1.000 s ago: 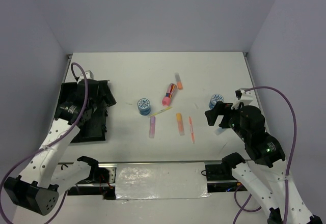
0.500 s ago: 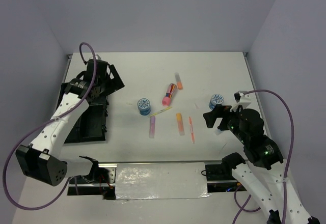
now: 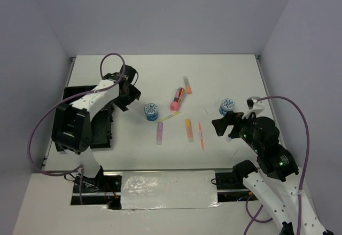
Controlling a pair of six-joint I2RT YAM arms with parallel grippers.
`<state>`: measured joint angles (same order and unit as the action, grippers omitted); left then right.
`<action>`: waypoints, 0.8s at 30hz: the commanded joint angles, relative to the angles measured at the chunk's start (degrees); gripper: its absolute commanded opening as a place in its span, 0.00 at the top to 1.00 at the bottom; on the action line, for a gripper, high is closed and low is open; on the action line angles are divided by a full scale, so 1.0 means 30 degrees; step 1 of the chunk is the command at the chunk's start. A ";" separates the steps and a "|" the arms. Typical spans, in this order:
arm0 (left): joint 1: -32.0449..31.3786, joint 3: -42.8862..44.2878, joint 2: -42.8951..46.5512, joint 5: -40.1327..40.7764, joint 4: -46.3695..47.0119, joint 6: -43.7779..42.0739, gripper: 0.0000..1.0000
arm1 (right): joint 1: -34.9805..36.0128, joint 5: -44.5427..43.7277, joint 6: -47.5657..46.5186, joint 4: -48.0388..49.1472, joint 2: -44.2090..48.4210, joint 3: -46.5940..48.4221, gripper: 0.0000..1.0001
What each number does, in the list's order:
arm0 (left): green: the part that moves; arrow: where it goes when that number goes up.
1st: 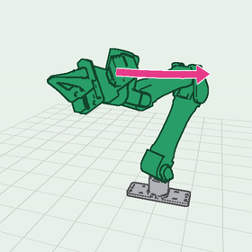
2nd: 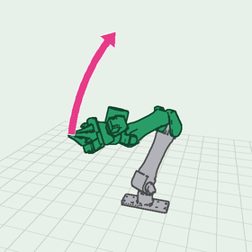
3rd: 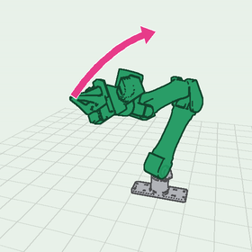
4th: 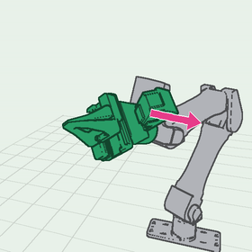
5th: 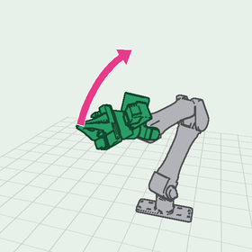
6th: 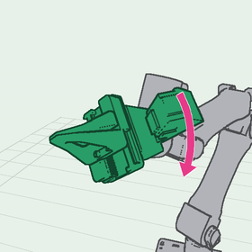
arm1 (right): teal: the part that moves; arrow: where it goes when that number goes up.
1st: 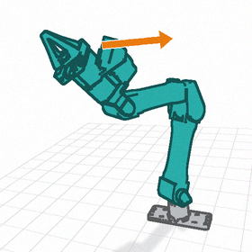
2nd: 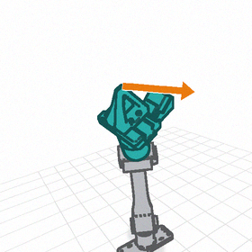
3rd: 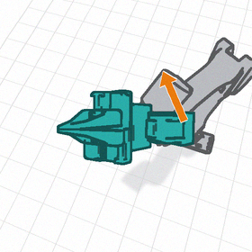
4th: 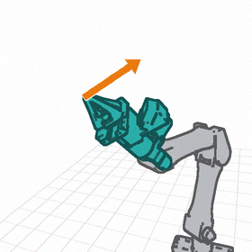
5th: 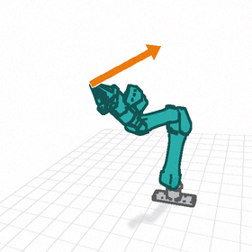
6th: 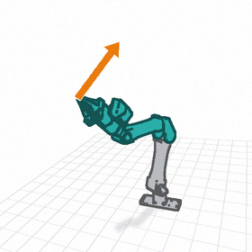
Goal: Sort the stationery into containers
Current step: Pick up the pen cap from the center of the board.
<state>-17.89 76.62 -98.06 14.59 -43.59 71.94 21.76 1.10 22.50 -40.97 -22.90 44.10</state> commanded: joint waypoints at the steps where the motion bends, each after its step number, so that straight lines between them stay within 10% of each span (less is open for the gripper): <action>1: -0.0189 0.1265 -0.1088 0.0848 -0.0322 0.0981 0.26 | 0.0071 0.0510 -0.0147 0.1351 0.0219 -0.0546 0.00; 24: 0.0309 0.1970 -0.5604 0.0762 -0.0205 0.0687 0.46 | 0.0071 0.1302 -0.0059 0.2641 0.0776 -0.1750 0.00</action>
<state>-17.08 82.81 -114.59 16.60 -44.56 73.73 21.76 4.01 22.50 -36.18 -20.73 39.13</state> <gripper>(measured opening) 0.545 0.995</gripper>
